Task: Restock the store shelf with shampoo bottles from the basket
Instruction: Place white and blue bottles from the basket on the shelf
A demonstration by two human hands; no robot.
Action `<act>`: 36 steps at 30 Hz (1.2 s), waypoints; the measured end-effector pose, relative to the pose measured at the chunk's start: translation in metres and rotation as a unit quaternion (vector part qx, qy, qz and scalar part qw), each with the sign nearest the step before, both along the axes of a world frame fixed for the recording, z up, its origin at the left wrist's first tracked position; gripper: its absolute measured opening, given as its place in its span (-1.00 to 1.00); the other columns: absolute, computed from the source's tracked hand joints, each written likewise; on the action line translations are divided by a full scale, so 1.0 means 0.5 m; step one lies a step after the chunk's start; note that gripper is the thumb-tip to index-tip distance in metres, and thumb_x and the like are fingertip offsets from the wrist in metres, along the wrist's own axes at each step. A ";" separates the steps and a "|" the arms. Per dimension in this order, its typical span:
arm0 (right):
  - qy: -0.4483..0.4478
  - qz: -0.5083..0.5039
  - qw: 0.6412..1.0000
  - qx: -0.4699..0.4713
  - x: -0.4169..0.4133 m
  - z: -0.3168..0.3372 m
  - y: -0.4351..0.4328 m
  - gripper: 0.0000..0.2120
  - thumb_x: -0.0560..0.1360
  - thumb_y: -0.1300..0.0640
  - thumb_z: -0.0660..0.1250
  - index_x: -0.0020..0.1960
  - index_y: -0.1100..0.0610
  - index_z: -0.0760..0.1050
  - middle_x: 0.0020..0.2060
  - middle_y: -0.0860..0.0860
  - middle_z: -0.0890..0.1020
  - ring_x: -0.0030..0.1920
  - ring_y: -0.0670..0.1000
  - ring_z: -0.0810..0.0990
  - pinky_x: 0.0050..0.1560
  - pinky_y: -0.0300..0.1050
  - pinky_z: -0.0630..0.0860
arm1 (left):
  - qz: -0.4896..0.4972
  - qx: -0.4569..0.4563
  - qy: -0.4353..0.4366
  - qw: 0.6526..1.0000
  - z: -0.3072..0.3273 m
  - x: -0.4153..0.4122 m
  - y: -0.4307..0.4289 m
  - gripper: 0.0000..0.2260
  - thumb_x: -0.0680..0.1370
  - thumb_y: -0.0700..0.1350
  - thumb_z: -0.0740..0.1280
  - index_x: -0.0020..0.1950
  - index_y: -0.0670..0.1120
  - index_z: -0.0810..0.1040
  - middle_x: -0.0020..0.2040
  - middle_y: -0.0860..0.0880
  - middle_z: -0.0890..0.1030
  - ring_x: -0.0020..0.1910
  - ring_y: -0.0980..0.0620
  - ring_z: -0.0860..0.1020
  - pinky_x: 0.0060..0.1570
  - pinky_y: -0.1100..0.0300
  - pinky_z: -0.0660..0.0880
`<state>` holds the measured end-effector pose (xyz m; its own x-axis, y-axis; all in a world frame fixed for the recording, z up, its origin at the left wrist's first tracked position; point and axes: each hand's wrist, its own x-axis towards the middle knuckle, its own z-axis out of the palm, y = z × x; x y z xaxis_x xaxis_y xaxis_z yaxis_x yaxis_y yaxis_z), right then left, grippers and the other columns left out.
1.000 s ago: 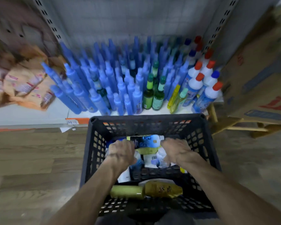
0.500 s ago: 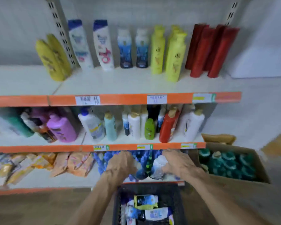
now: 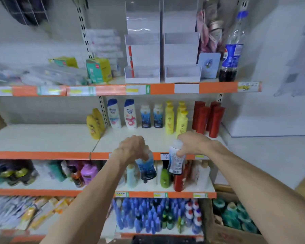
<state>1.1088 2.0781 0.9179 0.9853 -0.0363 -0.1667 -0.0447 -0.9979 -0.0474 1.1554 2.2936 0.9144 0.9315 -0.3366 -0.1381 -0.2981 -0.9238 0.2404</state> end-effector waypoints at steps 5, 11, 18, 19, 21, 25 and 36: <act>-0.016 0.003 1.000 0.018 0.012 0.040 -0.017 -0.57 0.38 -0.14 0.42 0.07 0.15 0.49 -0.05 0.08 0.58 -0.08 0.15 0.58 -0.16 -0.02 0.51 | 0.008 -0.007 -0.029 1.000 0.023 0.015 -0.007 -0.73 0.32 0.09 0.43 -0.26 -0.10 0.50 -0.26 -0.07 0.57 -0.30 -0.05 0.53 -0.37 0.18 0.36; -0.045 -0.028 0.996 0.075 0.052 0.045 -0.032 -0.63 0.39 -0.09 0.45 -0.12 0.20 0.45 -0.22 0.09 0.53 -0.30 0.09 0.46 -0.34 -0.07 0.30 | -0.011 0.007 -0.046 0.999 0.033 0.055 -0.012 -0.71 0.35 0.09 0.45 -0.17 -0.09 0.50 -0.18 -0.07 0.57 -0.23 -0.06 0.53 -0.32 0.14 0.40; -0.062 -0.060 0.991 0.107 0.166 0.015 -0.011 -0.67 0.37 -0.06 0.44 -0.13 0.18 0.43 -0.12 0.15 0.58 -0.23 0.13 0.53 -0.33 -0.06 0.32 | -0.025 -0.017 -0.064 0.998 0.041 0.171 0.015 -0.74 0.41 0.00 0.46 -0.04 -0.13 0.52 -0.10 -0.08 0.57 -0.20 -0.05 0.48 -0.28 0.16 0.36; -0.065 -0.067 0.989 0.116 0.188 0.006 -0.006 -0.67 0.38 -0.06 0.45 -0.13 0.17 0.43 -0.11 0.15 0.59 -0.20 0.14 0.55 -0.32 -0.06 0.34 | -0.029 -0.031 -0.071 0.997 0.039 0.196 0.019 -0.72 0.41 -0.02 0.46 0.03 -0.12 0.53 -0.06 -0.08 0.58 -0.18 -0.06 0.48 -0.27 0.15 0.36; -0.067 -0.087 0.985 0.135 0.232 -0.013 0.006 -0.67 0.41 -0.04 0.46 -0.03 0.18 0.47 -0.03 0.15 0.60 -0.10 0.17 0.58 -0.24 -0.04 0.41 | -0.034 -0.055 -0.087 0.994 0.032 0.247 0.025 -0.67 0.42 -0.04 0.45 0.12 -0.10 0.52 -0.01 -0.11 0.60 -0.18 -0.07 0.50 -0.25 0.13 0.40; -0.075 -0.152 0.972 0.163 0.318 -0.051 0.031 -0.56 0.45 0.04 0.45 0.25 0.20 0.46 0.13 0.15 0.58 0.04 0.17 0.56 -0.03 -0.03 0.51 | -0.056 -0.077 -0.087 0.992 -0.007 0.352 0.028 -0.70 0.45 -0.04 0.40 0.14 -0.02 0.47 0.03 -0.13 0.60 -0.10 -0.14 0.55 -0.20 0.06 0.44; -0.152 -0.232 0.936 0.218 0.507 -0.136 0.023 -0.47 0.42 0.08 0.50 0.31 0.22 0.45 0.21 0.17 0.56 0.20 0.18 0.54 0.12 0.00 0.49 | -0.125 -0.130 -0.086 0.980 -0.134 0.560 -0.037 -0.66 0.52 -0.11 0.36 0.29 -0.07 0.46 0.20 -0.15 0.57 0.14 -0.18 0.53 0.14 0.00 0.48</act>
